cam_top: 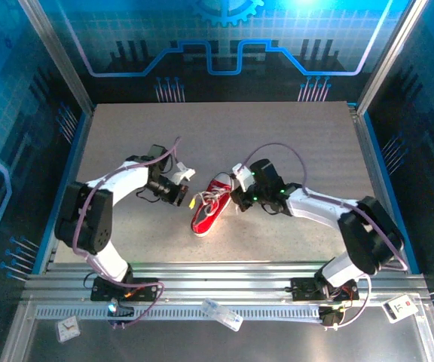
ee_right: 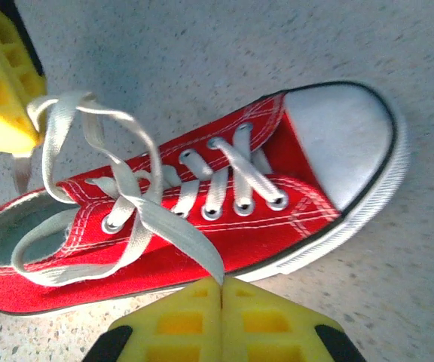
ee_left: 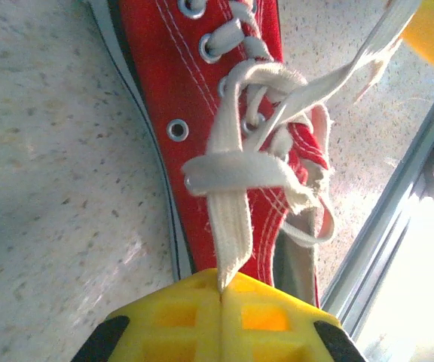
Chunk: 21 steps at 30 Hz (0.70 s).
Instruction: Tie the shoes
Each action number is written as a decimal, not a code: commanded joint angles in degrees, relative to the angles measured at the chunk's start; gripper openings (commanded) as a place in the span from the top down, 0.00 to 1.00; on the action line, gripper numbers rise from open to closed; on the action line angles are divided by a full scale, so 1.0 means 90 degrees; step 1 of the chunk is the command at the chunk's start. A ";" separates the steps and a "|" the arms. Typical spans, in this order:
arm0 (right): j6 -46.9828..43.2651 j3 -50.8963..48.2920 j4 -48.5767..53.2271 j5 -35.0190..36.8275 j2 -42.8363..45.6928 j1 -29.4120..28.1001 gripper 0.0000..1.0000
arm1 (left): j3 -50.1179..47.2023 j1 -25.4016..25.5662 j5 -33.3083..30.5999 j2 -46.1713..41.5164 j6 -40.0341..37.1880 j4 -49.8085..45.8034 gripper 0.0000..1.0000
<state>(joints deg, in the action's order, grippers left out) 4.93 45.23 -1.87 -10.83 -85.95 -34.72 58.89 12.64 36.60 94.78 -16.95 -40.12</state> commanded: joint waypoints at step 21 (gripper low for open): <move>0.0077 -0.0468 0.2907 0.1168 0.3204 0.0623 1.00 | -0.0098 -0.0844 -0.3124 -0.1906 0.0883 -0.0259 1.00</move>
<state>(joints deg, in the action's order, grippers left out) 5.17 40.45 18.59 -2.55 -58.85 -30.48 59.00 6.37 11.07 79.59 -11.86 -44.38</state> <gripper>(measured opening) 0.048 0.039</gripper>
